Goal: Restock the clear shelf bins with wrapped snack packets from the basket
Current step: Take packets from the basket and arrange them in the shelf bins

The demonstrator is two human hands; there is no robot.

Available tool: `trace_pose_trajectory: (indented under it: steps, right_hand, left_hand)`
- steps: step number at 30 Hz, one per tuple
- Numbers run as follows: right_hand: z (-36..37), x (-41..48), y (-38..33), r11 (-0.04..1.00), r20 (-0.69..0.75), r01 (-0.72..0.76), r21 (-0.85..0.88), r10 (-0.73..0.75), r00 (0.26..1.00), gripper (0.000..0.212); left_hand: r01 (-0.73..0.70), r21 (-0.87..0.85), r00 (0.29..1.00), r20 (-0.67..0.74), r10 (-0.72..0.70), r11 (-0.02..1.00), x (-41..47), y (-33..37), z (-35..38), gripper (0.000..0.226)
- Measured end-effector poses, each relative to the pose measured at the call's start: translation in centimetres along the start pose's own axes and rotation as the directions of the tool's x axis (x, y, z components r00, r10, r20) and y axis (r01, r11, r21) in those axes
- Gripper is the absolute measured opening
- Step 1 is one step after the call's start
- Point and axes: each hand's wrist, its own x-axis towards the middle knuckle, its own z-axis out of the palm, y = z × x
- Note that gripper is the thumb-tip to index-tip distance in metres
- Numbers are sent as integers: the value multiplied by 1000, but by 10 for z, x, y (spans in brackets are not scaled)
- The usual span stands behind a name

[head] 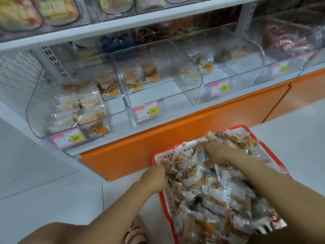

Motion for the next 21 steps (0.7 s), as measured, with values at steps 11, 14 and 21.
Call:
trace_pose_trajectory:
  steps: [11, 14, 21]
  right_hand:
    - [-101, -55, 32, 285, -391, 399, 872, -85, 916, 84]
    - [-126, -69, 53, 30, -431, 445, 895, -198, 881, 69]
    - [-200, -45, 101, 310, -460, 449, 838, -42, 887, 27]
  left_hand:
    - [-324, -623, 933, -336, 131, 712, -4, 107, -85, 55]
    - [-417, -652, 892, -428, 146, 634, -1, 135, -121, 26]
    - [-489, -465, 824, -524, 216, 738, 57, 181, -199, 25]
